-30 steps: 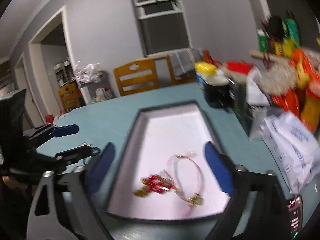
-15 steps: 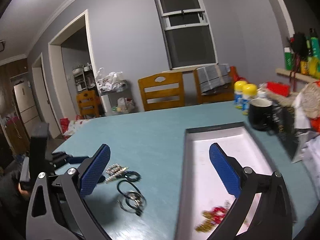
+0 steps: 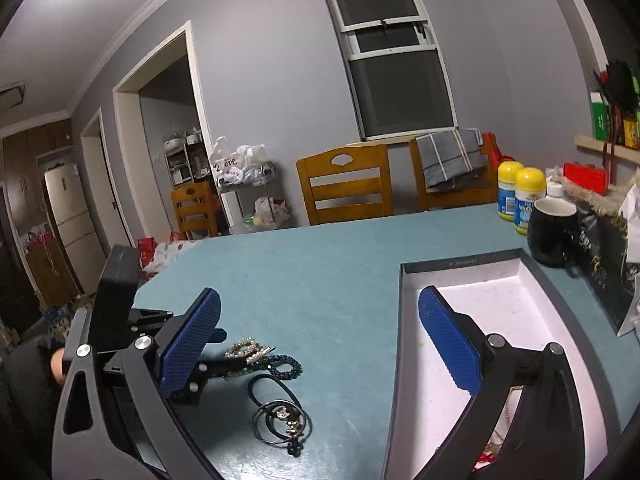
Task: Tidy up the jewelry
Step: 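Grasp the pearl hair clip from the pile with the left tool, then grasp the pearl bar hairpin with the right tool while the left tool holds the clip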
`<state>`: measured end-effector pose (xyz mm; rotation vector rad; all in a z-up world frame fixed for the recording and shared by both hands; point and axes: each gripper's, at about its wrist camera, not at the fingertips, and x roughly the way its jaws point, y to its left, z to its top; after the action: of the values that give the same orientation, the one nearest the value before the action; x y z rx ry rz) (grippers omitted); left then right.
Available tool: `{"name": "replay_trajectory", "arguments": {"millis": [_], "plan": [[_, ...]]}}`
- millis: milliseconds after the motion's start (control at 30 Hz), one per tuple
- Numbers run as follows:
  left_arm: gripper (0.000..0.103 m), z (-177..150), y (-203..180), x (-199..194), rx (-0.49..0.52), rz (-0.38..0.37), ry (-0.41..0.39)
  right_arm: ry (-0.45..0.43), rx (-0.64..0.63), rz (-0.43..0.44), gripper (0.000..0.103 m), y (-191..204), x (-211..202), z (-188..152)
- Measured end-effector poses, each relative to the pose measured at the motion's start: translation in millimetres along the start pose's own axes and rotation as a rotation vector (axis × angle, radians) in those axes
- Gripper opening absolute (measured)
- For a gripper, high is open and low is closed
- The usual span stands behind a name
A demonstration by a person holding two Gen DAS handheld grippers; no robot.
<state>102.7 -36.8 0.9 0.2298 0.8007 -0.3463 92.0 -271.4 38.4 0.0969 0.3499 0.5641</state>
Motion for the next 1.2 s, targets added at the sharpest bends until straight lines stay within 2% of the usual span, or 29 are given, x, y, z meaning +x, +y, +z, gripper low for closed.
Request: {"name": "replay_trajectory", "arguments": {"millis": [33, 67, 167, 267, 300, 333, 367, 667, 767, 833, 967, 1067, 1133, 1200], "plan": [[0.036, 0.4, 2.2, 1.8, -0.005, -0.011, 0.008, 0.007, 0.001, 0.0, 0.098, -0.2, 0.4, -0.4], [0.034, 0.7, 4.0, 2.9, -0.013, -0.021, 0.013, 0.009, 0.015, 0.011, 0.098, -1.8, 0.9, -0.3], [0.034, 0.5, 5.6, 3.3, -0.023, -0.026, 0.016, 0.016, 0.059, 0.047, 0.098, -6.1, 1.3, -0.5], [0.033, 0.5, 4.6, 3.5, -0.019, -0.025, 0.019, 0.014, 0.057, 0.042, 0.098, -5.7, 1.2, -0.8], [0.031, 0.7, 4.5, 3.7, -0.019, -0.025, 0.018, 0.016, 0.056, 0.046, 0.098, -4.4, 1.4, -1.2], [0.017, 0.7, 4.3, 3.7, -0.015, -0.037, 0.018, 0.019, 0.053, 0.051, 0.098, -3.4, 1.6, -1.6], [0.014, 0.8, 3.4, 3.8, -0.009, -0.046, 0.017, 0.02, 0.049, 0.052, 0.098, -2.5, 1.8, -1.2], [0.007, 0.9, 2.9, 4.2, -0.013, -0.033, 0.01, 0.014, 0.039, 0.044, 0.098, -1.5, -0.2, -2.2], [0.007, 1.3, 8.7, -1.4, -0.04, -0.025, -0.013, 0.014, 0.048, 0.059, 0.098, -1.9, -2.5, -2.4], [0.007, 3.5, 12.0, -8.9, -0.057, -0.029, -0.041, 0.018, 0.058, 0.099, 0.098, -0.6, -2.9, -2.6], [0.007, 7.1, 21.1, -26.8, -0.1, -0.043, -0.107, 0.073, 0.088, 0.229, 0.098, 8.6, 6.9, -5.3], [0.007, 7.5, 34.9, -42.6, -0.158, -0.033, -0.164, 0.142, -0.006, 0.22, 0.096, 31.2, 20.0, -7.9], [0.007, 7.0, 43.6, -50.8, -0.187, -0.012, -0.188, 0.203, -0.069, 0.197, 0.085, 46.4, 32.3, -11.3], [0.007, 6.6, 51.0, -56.3, -0.212, 0.007, -0.206, 0.288, -0.075, 0.208, 0.077, 56.5, 49.0, -15.1]]}}
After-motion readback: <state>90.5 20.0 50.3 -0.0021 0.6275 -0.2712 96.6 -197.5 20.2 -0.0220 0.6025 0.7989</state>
